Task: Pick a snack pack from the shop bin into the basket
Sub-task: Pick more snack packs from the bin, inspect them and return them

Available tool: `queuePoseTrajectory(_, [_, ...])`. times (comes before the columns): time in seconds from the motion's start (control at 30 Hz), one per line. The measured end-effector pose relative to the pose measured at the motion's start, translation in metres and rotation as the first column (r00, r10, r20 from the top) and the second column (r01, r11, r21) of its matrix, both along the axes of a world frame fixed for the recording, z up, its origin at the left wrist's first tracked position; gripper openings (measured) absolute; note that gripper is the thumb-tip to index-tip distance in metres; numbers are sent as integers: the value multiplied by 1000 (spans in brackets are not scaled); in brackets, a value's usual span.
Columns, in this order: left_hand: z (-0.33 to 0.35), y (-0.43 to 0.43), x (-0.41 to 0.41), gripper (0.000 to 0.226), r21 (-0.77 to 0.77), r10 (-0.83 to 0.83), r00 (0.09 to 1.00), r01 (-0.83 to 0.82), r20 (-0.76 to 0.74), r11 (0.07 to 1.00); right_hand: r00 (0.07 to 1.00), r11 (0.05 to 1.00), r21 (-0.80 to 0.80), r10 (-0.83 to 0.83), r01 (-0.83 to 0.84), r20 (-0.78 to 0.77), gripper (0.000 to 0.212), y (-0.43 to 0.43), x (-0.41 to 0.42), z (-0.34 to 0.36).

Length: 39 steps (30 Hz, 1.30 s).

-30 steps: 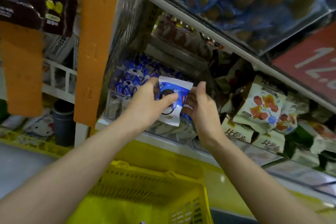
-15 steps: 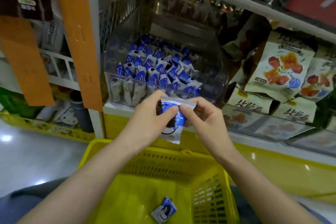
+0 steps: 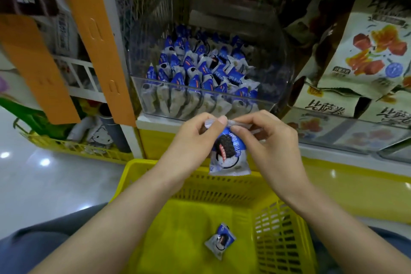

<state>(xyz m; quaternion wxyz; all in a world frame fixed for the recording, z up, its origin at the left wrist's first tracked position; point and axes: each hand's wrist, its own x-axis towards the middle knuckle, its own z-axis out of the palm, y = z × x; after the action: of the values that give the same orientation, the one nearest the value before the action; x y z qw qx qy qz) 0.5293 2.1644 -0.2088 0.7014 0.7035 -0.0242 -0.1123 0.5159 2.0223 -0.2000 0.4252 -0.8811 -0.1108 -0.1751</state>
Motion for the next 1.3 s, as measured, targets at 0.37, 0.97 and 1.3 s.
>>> queuePoseTrajectory(0.37, [6, 9, 0, 23, -33, 74, 997, -73, 9, 997, 893, 848, 515, 131, 124, -430, 9, -12, -1, 6])
queuePoseTrajectory(0.97, [2, 4, -6, 15, 170, -56, 968, 14, 244, 985, 929, 953, 292, 175, -77, -326, 9, -7, -7, -2])
queuePoseTrajectory(1.3, [0, 6, -5, 16, 248, -80, 970, 21, 230, 968, 964, 979, 192, 120, -75, -238, 7, -6, -10, -1])
